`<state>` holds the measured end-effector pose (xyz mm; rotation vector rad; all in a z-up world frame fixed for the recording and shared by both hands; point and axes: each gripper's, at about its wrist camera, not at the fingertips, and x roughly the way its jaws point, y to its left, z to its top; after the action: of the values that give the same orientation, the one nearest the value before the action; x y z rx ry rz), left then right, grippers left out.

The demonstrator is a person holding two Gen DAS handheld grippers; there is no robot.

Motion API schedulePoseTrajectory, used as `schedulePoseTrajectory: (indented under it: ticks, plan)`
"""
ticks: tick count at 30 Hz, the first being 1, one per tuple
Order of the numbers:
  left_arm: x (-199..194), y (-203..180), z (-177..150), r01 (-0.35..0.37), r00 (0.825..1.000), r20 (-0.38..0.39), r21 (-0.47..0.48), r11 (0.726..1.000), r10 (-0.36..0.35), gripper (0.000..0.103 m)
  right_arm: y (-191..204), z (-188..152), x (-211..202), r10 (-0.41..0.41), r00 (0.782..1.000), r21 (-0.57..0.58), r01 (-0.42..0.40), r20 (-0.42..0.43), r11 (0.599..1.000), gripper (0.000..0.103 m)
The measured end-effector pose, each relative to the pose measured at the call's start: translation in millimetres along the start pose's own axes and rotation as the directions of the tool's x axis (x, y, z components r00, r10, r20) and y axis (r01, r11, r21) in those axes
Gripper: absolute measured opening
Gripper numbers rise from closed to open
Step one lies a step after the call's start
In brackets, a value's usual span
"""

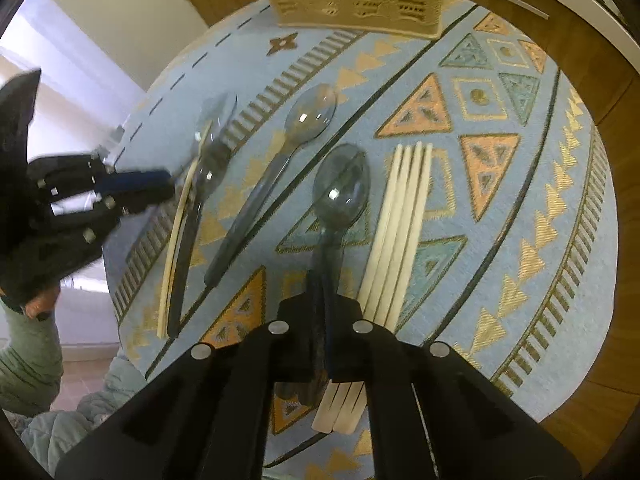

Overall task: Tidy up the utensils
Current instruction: 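Lower the left gripper and grasp a clear plastic spoon by its handle, then grasp a clear spoon with the right gripper while the left gripper holds its spoon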

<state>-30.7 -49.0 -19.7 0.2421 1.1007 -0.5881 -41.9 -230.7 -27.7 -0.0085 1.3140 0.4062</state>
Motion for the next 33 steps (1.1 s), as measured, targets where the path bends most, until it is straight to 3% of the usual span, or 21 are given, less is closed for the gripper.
schedulePoseTrajectory:
  ticks: [5,8,11,12,13,20,22,24,27,29,33]
  plan:
    - [-3.4,5.3,-0.5,0.023,0.999,0.022,-0.018,1.0,-0.023,0.01,11.2,0.6,7.4,-0.002,1.0,-0.014,0.002,-0.016,1.0,0.002]
    - [-6.7,10.6,-4.4,0.046,0.998,0.032,-0.035,0.998,-0.045,0.01,9.0,2.1,1.5,0.015,1.0,0.017,-0.016,0.021,1.0,0.002]
    - [-12.3,17.6,-7.0,0.071,0.996,0.048,-0.055,0.996,-0.069,0.01,-2.2,0.3,-6.8,0.044,0.998,0.068,-0.048,0.055,0.997,0.018]
    - [-15.2,20.3,-8.1,0.078,0.996,0.056,-0.063,0.995,-0.075,0.01,-3.0,-0.6,-7.7,0.041,0.997,0.076,-0.045,0.058,0.996,0.029]
    - [-15.9,21.6,-9.0,0.082,0.995,0.061,-0.067,0.994,-0.078,0.01,-4.0,-1.8,-7.8,0.037,0.997,0.081,-0.042,0.061,0.996,0.031]
    - [-17.0,25.1,-6.6,0.097,0.992,0.083,-0.078,0.992,-0.09,0.011,2.7,-3.7,9.1,-0.019,1.0,0.081,0.018,0.008,0.997,0.03]
    - [-17.0,25.6,-7.1,0.093,0.993,0.085,-0.075,0.993,-0.087,0.011,9.1,-2.6,11.7,-0.041,0.999,0.061,0.04,0.01,0.997,0.021]
    - [-18.2,26.8,-8.4,0.096,0.992,0.087,-0.076,0.992,-0.089,0.011,19.6,-1.6,12.3,-0.071,0.997,0.02,0.071,0.02,0.997,0.019]
    - [-17.3,30.4,-9.9,0.1,0.992,0.089,-0.085,0.991,-0.093,0.011,28.1,-4.6,19.1,-0.044,0.999,-0.014,0.043,-0.02,0.999,0.019]
    - [-16.3,33.6,-11.0,0.106,0.991,0.09,-0.095,0.99,-0.097,0.011,35.7,-5.7,20.1,-0.068,0.998,-0.052,0.067,-0.012,0.996,0.019]
    - [-14.8,37.7,-12.2,0.11,0.991,0.088,-0.106,0.988,-0.101,0.011,43.2,-6.3,15.6,-0.035,0.999,-0.07,0.034,-0.004,0.997,0.019]
